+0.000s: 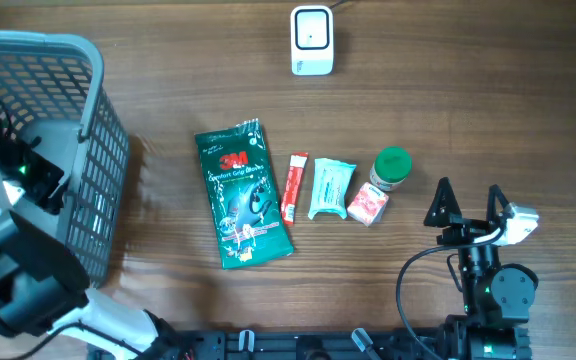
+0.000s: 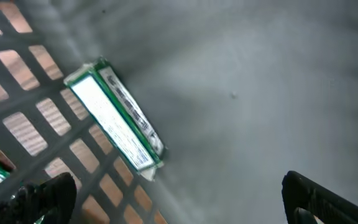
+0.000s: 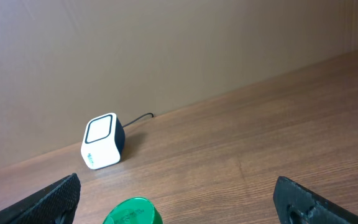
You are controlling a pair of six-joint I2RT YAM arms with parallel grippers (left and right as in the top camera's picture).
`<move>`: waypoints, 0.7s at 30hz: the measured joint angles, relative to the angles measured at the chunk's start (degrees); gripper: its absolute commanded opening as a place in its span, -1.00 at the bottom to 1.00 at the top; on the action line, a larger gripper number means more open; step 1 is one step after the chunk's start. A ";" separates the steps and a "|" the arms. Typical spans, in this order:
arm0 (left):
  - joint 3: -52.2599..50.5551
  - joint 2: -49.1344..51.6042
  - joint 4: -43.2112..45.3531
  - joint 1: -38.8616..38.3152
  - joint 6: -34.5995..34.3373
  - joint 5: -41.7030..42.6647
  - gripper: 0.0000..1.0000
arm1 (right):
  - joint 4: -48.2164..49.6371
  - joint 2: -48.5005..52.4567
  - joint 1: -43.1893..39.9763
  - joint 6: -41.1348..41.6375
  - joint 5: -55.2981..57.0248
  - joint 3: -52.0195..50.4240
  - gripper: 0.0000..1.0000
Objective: Scan the item barcode
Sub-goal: 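Reach the left gripper into the basket and grasp the white-green box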
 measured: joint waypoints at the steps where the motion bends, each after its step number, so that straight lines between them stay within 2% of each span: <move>1: -0.09 1.62 -1.11 0.00 0.00 0.02 1.00 | 0.00 0.00 0.00 0.00 0.00 0.00 1.00; 9: -4.63 3.82 1.03 -0.39 -0.02 -0.02 1.00 | 0.00 0.00 0.00 0.00 0.00 0.00 1.00; 18: -13.84 4.02 9.88 -2.03 -0.02 -0.63 0.99 | 0.00 0.00 0.00 0.00 0.00 0.00 0.99; 21: -15.78 4.02 11.65 -2.19 -0.20 -0.70 0.79 | 0.00 0.00 0.00 0.02 0.00 0.00 1.00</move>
